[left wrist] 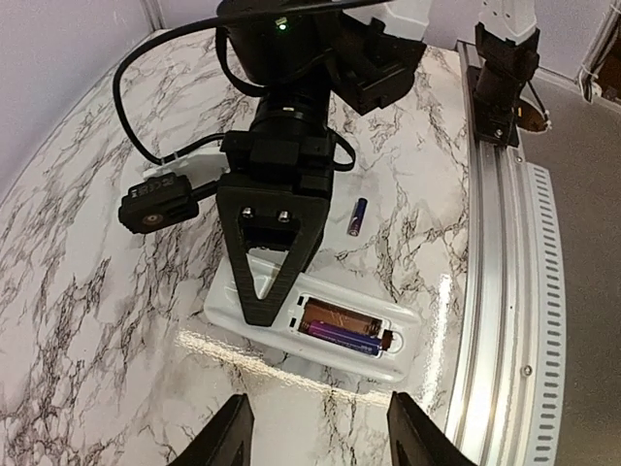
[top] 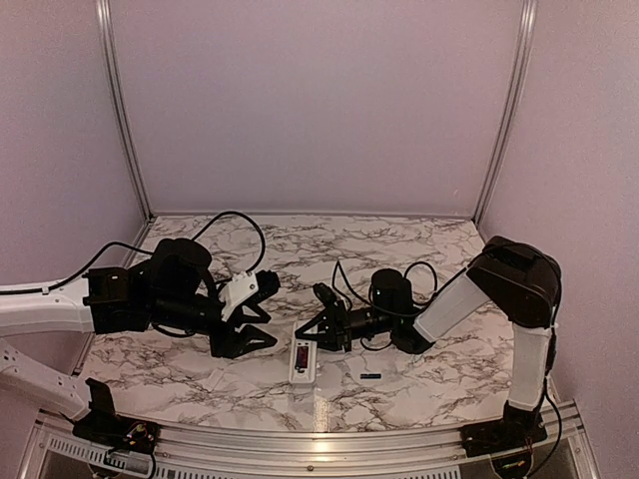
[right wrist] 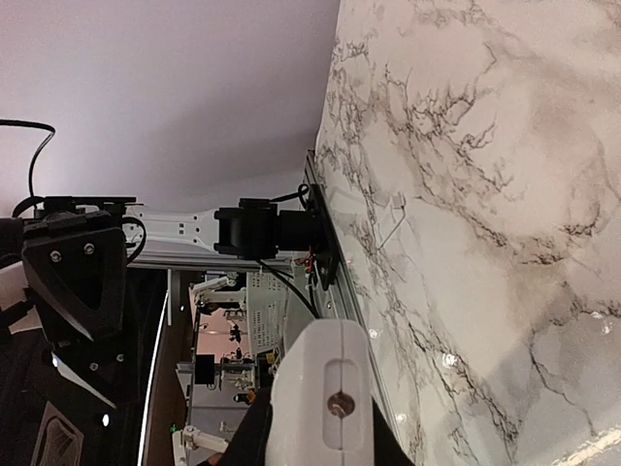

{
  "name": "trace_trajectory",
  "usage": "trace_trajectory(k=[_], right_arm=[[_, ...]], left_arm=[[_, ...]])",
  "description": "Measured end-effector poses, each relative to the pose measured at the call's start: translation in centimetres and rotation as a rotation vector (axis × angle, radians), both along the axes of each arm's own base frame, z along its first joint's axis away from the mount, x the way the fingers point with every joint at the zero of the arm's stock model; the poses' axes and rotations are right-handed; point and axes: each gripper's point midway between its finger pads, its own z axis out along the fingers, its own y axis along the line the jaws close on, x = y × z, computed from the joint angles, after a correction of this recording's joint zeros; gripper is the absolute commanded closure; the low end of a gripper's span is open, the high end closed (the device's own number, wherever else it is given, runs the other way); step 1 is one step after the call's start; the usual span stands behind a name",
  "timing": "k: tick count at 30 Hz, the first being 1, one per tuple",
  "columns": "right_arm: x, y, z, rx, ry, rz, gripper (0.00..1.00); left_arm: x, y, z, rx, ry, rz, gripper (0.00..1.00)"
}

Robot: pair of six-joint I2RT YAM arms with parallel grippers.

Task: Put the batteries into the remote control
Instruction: Load the battery into the battery compartment.

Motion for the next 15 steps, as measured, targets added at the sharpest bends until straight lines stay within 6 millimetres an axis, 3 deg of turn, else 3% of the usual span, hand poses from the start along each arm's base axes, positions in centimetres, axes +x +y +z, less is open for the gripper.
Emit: trace_trajectory(k=[10,15], right_arm=[[-0.6,-0.2,-0.2,-0.035,0.005,0.026,1.00],[-1.1,0.0,-0.3,-0.040,0.010,0.038,1.00]], left_arm=[[-3.7,-2.4,-1.3,0.030,-0.083,-0.213,0.62],[-4.5,-3.1,-3.4,0.095,-0.104,-0.266,0.64]])
